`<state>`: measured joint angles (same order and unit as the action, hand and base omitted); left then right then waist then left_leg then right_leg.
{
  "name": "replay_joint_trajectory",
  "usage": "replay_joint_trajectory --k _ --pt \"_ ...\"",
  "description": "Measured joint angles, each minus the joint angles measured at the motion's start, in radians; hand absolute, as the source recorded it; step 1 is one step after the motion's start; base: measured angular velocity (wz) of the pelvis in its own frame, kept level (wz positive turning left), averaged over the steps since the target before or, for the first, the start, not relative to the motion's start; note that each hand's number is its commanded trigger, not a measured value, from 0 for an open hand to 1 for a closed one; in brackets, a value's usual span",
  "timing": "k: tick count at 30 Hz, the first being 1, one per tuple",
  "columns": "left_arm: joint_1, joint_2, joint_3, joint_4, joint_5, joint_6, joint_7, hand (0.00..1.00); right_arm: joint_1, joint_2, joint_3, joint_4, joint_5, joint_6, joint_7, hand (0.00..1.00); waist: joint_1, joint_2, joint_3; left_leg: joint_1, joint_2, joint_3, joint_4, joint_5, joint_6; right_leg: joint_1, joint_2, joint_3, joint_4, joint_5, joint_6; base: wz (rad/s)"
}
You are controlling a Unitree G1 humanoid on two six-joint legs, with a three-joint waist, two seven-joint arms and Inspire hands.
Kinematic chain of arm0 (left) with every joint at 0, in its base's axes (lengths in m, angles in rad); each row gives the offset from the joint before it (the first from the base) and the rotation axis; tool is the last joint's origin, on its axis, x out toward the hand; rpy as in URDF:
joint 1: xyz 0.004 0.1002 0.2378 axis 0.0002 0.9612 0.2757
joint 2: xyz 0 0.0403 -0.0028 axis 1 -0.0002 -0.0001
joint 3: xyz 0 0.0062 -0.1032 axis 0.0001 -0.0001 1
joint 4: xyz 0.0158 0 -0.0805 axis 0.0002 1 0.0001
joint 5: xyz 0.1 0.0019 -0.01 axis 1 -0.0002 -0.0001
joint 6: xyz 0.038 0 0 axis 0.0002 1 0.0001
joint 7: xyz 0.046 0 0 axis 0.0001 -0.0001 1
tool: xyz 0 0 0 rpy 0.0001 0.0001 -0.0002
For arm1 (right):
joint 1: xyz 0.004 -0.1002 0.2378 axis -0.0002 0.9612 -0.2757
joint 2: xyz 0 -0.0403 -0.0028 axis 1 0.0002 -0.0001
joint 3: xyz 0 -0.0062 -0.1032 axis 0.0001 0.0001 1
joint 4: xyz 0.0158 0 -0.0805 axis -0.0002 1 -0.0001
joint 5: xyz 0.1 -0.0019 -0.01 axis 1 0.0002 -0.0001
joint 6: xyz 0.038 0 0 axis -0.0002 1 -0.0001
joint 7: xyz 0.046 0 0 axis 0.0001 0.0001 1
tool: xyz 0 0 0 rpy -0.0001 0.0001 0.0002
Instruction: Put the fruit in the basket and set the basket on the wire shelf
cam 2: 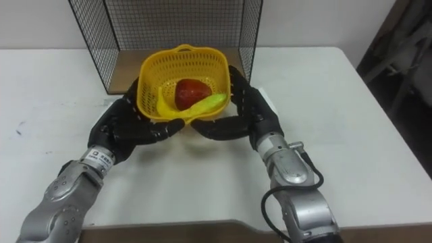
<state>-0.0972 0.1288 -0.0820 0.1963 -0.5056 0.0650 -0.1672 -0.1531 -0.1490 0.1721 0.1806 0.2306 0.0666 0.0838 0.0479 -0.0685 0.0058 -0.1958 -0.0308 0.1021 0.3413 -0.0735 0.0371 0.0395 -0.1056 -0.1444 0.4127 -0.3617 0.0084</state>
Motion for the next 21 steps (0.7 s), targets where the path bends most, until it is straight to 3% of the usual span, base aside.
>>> replay_joint_trajectory --k 3,6,9,11,13,15,16,19,21 --pt "-0.008 0.000 0.000 0.000 -0.004 -0.001 0.000 0.00 0.000 -0.001 0.000 0.000 0.004 0.000 -0.008 0.00 -0.014 0.004 0.0060 -0.003 -0.018 -0.002 0.044 -0.044 0.013 0.016 -0.021 -0.018 0.024 -0.021 0.023 0.14" --pt "-0.019 0.000 -0.003 0.000 -0.034 -0.001 0.000 0.00 0.000 -0.010 0.004 0.000 0.009 0.000 -0.010 0.00 -0.019 0.003 0.0203 -0.002 -0.039 0.007 0.069 -0.085 0.030 0.006 -0.053 -0.023 0.108 -0.035 0.047 0.11" --pt "-0.032 0.005 -0.012 0.000 -0.039 -0.001 0.000 0.00 -0.001 -0.016 0.003 -0.001 0.011 -0.001 -0.018 0.00 -0.018 0.003 0.0203 -0.005 -0.061 0.013 0.110 -0.131 0.053 -0.049 -0.096 -0.020 0.263 -0.035 0.055 0.16" --pt "-0.033 0.011 -0.017 0.000 -0.046 -0.001 0.000 0.00 -0.005 -0.016 0.002 -0.001 0.011 -0.001 -0.025 0.00 -0.018 0.004 0.0192 -0.003 -0.075 0.039 0.134 -0.159 0.072 -0.093 -0.132 -0.018 0.374 -0.020 0.070 0.17" --pt "-0.036 0.013 -0.020 0.000 -0.045 -0.001 0.002 0.00 -0.005 -0.013 0.001 -0.001 0.008 -0.001 -0.036 0.00 -0.021 0.003 0.0199 0.017 -0.091 0.053 0.145 -0.180 0.094 -0.137 -0.156 0.007 0.478 0.039 0.072 0.23" --pt "-0.040 0.016 -0.021 0.000 -0.045 -0.001 0.003 0.00 -0.005 -0.010 0.002 0.000 0.008 -0.001 -0.038 0.00 -0.017 0.008 0.0207 0.047 -0.092 0.048 0.124 -0.186 0.103 -0.155 -0.150 0.025 0.522 0.101 0.067 0.04" --pt "-0.046 0.016 -0.024 0.000 -0.046 -0.001 0.004 0.00 -0.010 -0.005 0.002 0.000 0.005 -0.003 -0.038 0.00 -0.010 0.009 0.0209 0.059 -0.088 0.046 0.113 -0.189 0.105 -0.176 -0.136 0.037 0.544 0.099 0.066 -0.08" --pt "-0.063 0.028 -0.023 0.000 -0.032 -0.007 0.007 0.00 -0.013 0.000 0.003 0.001 0.004 -0.010 -0.038 0.00 -0.012 0.023 0.0247 0.073 -0.073 0.031 0.096 -0.191 0.107 -0.240 -0.082 0.030 0.471 0.013 0.049 -0.02" --pt "-0.063 0.019 -0.027 0.001 -0.030 -0.007 0.008 0.00 -0.014 -0.001 0.002 0.013 0.004 -0.011 -0.042 0.00 -0.010 0.025 0.0253 0.093 -0.072 0.031 0.080 -0.191 0.107 -0.251 -0.048 0.028 0.328 0.006 0.042 0.00"
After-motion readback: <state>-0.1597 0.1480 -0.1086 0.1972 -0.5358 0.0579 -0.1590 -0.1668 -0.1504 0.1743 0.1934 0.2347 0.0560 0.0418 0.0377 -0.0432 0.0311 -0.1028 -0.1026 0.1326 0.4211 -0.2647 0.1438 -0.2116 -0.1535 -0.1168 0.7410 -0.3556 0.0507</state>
